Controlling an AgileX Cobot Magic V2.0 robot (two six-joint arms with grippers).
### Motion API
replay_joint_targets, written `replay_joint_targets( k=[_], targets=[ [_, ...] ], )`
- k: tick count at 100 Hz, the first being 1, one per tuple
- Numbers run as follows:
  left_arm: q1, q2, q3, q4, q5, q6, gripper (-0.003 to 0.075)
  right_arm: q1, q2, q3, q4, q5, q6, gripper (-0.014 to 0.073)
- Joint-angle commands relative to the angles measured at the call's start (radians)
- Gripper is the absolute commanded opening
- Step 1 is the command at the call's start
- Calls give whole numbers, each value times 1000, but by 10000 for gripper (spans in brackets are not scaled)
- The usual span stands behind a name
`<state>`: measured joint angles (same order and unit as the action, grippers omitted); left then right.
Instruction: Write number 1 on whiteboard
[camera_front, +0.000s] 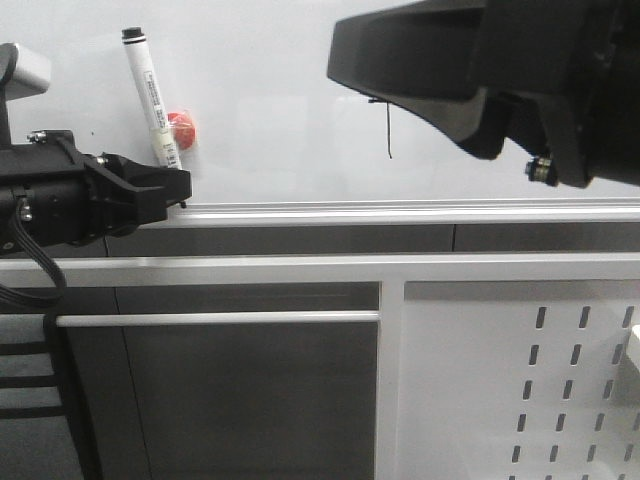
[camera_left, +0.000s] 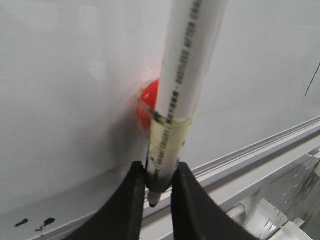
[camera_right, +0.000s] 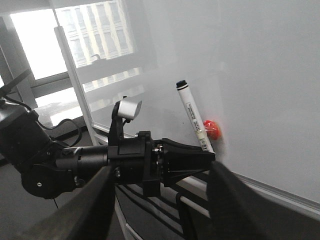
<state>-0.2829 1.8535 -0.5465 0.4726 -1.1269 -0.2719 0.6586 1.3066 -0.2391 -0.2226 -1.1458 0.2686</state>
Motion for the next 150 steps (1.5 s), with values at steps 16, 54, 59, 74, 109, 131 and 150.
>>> replay_joint_targets(
  k=[16,54,59,74,109,131,150],
  targets=[
    [-2,-37,-27,-12,-145,-2,-21,-5,-25,-18,4,-179,-9,370],
    [-2,-37,56,-33,-198,-2,-22,-5,-25,-18,4,-179,-9,370],
    [-2,-37,57,-36,-198,-2,-21,-5,-25,-18,4,-179,-9,370],
    [-2,-37,47,-45,-189,-2,-21,-5,-25,-18,4,-179,-9,370],
    [-2,-37,33,-42,-129,-4,-21,-5,-25,-18,4,-179,-9,370],
    [-2,-37,-5,-2,-82,-13,-21,-5,-25,-18,4,-179,-9,370],
    [-2,-37,-11,1,-64,-36,-21,-5,-25,-18,4,-179,-9,370]
  ],
)
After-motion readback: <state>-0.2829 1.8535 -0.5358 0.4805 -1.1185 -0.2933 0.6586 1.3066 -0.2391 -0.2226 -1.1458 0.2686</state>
